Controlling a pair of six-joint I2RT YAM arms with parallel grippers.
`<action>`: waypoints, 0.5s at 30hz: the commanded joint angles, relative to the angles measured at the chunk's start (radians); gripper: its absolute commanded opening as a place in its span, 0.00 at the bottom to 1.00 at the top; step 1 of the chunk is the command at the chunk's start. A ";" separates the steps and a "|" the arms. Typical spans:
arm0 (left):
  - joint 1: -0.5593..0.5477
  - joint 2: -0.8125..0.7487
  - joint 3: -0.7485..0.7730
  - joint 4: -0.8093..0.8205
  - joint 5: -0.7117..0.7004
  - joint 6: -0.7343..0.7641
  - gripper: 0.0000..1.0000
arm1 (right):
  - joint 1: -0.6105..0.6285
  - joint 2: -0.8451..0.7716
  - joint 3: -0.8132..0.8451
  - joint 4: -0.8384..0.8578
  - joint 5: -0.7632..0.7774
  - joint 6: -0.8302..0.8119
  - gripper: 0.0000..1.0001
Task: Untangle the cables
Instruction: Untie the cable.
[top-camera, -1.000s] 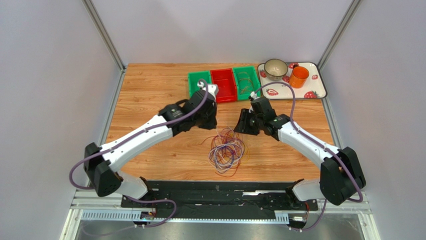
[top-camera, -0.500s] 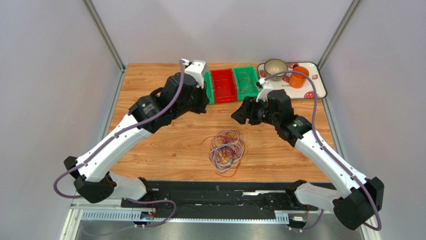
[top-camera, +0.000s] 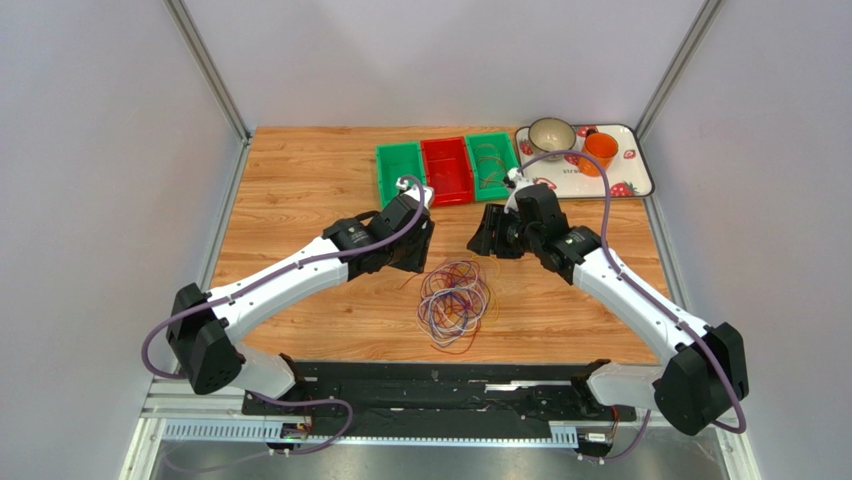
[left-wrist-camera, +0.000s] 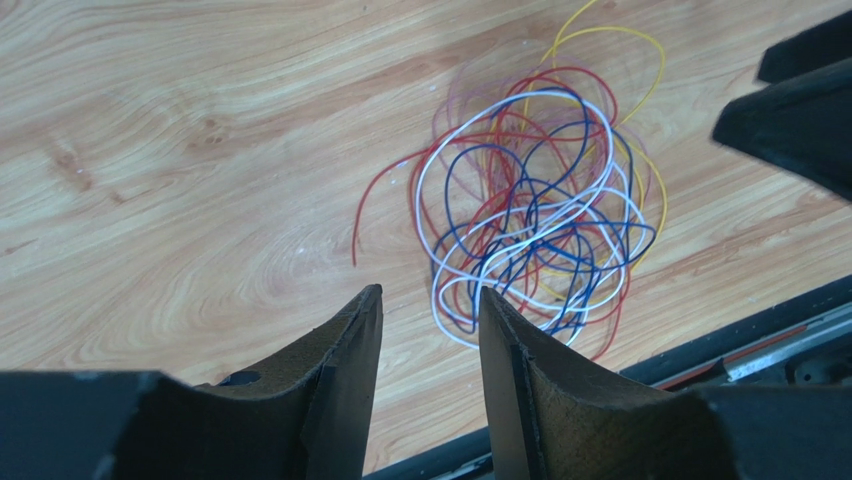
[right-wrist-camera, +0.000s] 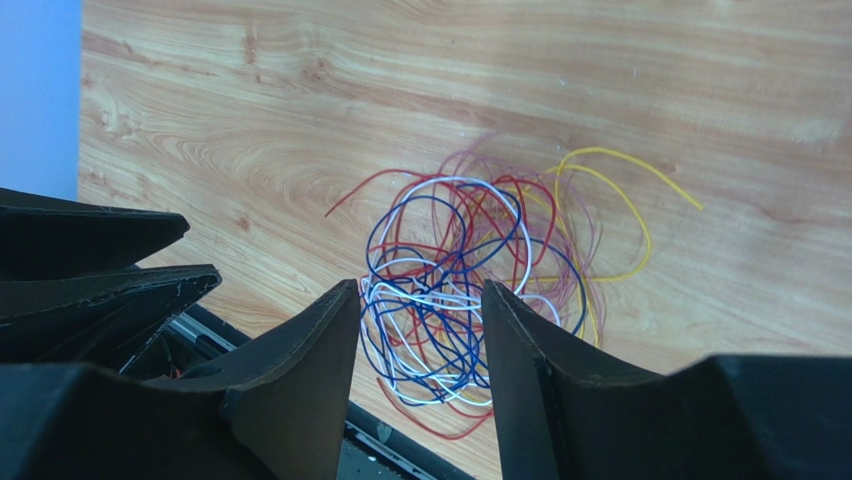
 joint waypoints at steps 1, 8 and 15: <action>-0.001 0.001 -0.017 0.106 0.026 -0.026 0.49 | 0.006 0.020 -0.050 0.008 -0.014 0.089 0.49; -0.001 0.044 -0.043 0.183 0.096 -0.049 0.44 | 0.006 0.065 -0.102 0.038 -0.024 0.127 0.36; -0.001 0.067 -0.053 0.192 0.110 -0.055 0.41 | 0.006 0.121 -0.128 0.065 -0.021 0.137 0.26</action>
